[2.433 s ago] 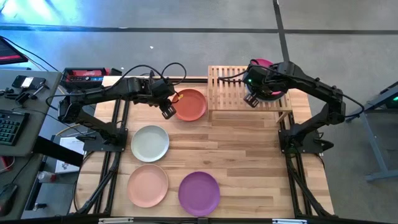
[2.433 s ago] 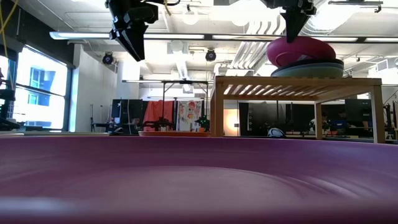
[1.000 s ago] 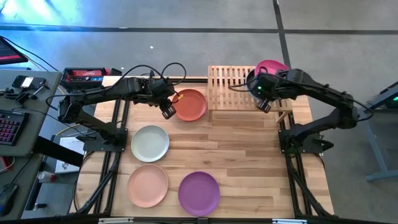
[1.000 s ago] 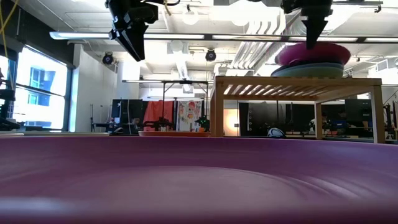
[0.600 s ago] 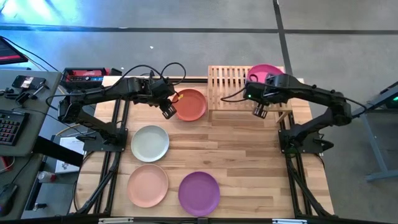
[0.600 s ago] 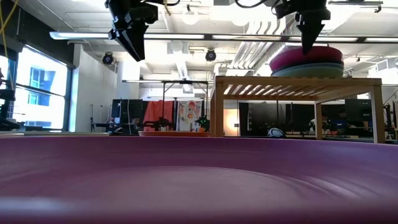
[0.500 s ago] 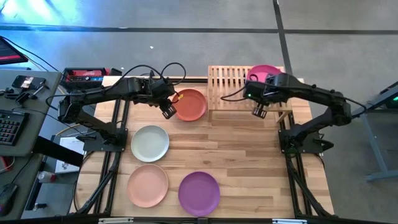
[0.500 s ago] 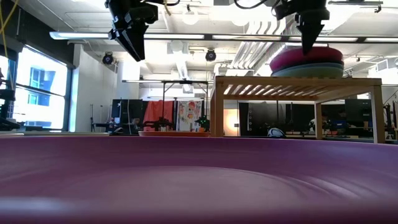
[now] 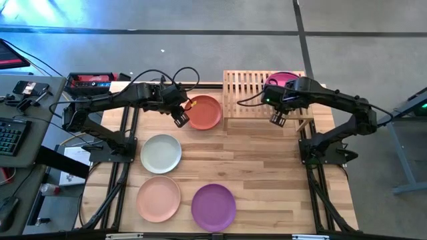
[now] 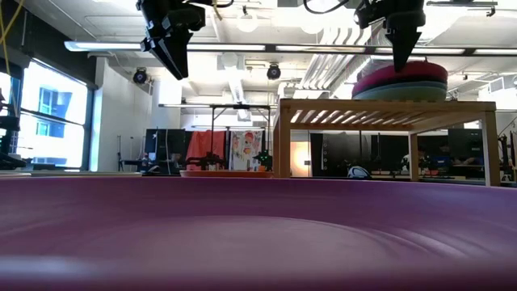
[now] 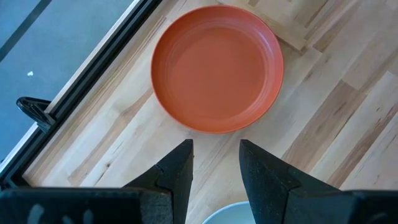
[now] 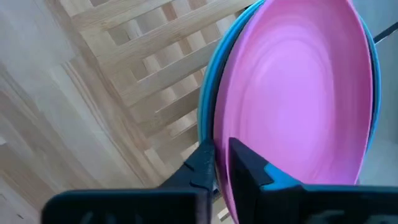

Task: Place and stack plates onto a shelf
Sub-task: Stack the pink plate on top of the black plate on the shelf, then put the white plate on the shelf

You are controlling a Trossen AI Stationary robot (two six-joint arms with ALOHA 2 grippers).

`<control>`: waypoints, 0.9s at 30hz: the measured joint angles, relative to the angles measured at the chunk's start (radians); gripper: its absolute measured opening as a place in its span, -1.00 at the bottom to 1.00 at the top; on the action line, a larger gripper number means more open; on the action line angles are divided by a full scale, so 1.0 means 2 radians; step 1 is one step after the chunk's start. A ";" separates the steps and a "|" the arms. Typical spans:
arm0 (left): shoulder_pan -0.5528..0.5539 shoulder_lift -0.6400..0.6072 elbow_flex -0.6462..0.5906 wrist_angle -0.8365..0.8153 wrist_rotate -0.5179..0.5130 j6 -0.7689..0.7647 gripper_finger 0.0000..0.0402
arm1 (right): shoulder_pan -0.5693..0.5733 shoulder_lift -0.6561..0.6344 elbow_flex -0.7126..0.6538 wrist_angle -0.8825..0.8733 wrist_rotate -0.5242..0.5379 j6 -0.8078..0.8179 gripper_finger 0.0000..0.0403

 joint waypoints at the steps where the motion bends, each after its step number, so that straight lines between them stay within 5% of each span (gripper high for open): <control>1: 0.000 0.000 0.000 0.000 0.000 0.000 -0.40 | 0.000 0.000 0.000 0.000 0.000 0.003 -0.85; 11: 0.000 0.000 0.000 0.000 0.004 0.000 -0.40 | 0.000 0.000 0.000 0.000 0.000 0.012 -0.42; 20: 0.000 0.001 0.000 0.000 0.088 0.000 -0.40 | 0.000 -0.003 0.000 0.000 -0.017 0.053 -0.37; 27: 0.000 0.017 0.000 -0.001 0.106 0.064 -0.40 | 0.000 -0.003 0.023 -0.001 -0.027 0.083 -0.37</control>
